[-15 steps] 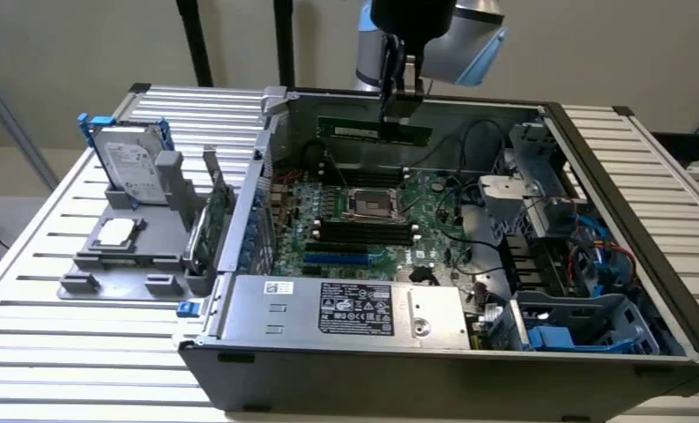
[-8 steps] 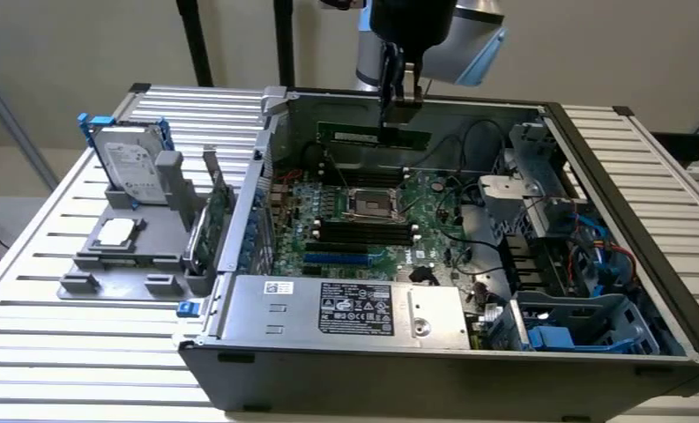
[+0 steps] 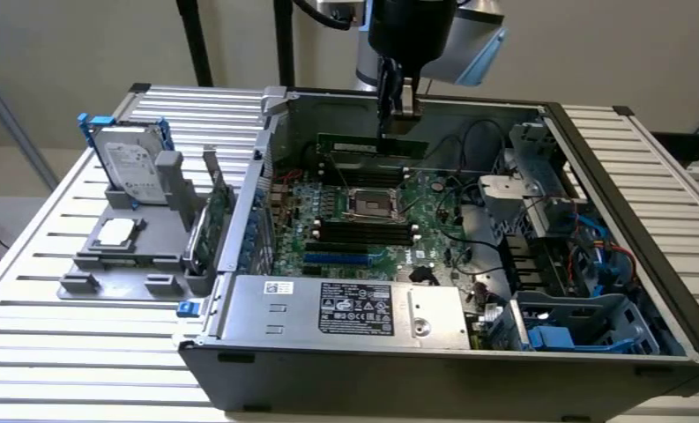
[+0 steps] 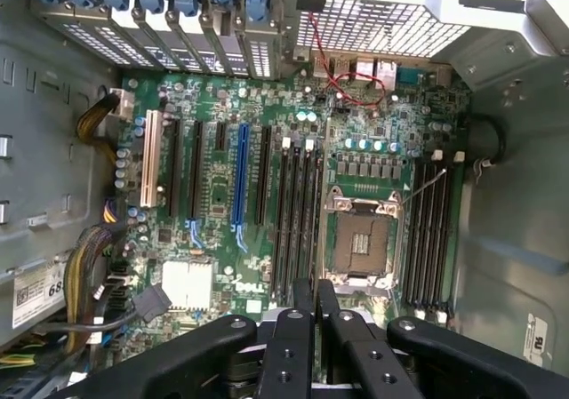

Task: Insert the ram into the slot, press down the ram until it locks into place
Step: 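Insert the ram into the slot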

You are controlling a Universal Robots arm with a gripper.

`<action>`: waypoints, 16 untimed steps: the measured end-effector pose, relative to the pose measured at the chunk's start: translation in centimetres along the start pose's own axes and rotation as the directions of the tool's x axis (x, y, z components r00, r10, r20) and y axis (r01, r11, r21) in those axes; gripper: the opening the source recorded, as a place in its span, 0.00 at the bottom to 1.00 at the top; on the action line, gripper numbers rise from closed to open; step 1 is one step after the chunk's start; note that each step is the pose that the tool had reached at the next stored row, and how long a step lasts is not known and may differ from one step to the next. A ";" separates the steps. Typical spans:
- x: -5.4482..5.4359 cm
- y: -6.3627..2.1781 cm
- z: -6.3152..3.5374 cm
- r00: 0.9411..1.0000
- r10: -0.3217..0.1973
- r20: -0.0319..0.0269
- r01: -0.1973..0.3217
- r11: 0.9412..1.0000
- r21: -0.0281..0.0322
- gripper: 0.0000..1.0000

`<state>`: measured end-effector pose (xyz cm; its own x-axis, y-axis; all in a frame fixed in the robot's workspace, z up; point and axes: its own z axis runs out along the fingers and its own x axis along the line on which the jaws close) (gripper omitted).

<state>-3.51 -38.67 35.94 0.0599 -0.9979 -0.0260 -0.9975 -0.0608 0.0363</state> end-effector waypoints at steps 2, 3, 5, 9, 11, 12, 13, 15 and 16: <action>0.0 -0.01 0.37 1.000 -0.005 0.000 0.005 1.000 0.000 0.13; 0.0 -0.02 0.55 1.000 -0.008 0.000 0.008 1.000 0.000 0.13; 0.0 -0.03 0.91 1.000 -0.013 0.000 0.013 1.000 0.000 0.13; 0.0 -0.06 1.64 1.000 -0.021 -0.001 0.021 1.000 -0.001 0.13; 0.1 -0.07 2.01 1.000 -0.025 -0.001 0.025 1.000 -0.001 0.13; 0.1 -0.08 2.19 1.000 -0.027 -0.001 0.027 1.000 -0.001 0.13; 0.1 -0.09 2.37 1.000 -0.028 -0.001 0.028 1.000 -0.001 0.13; 0.1 -0.10 2.73 1.000 -0.031 -0.001 0.031 1.000 -0.001 0.13; 0.1 -0.11 2.92 1.000 -0.031 -0.001 0.031 1.000 -0.001 0.13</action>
<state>-3.51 -38.67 33.02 0.0913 -0.9955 -0.0260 -0.9951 -0.0922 0.0363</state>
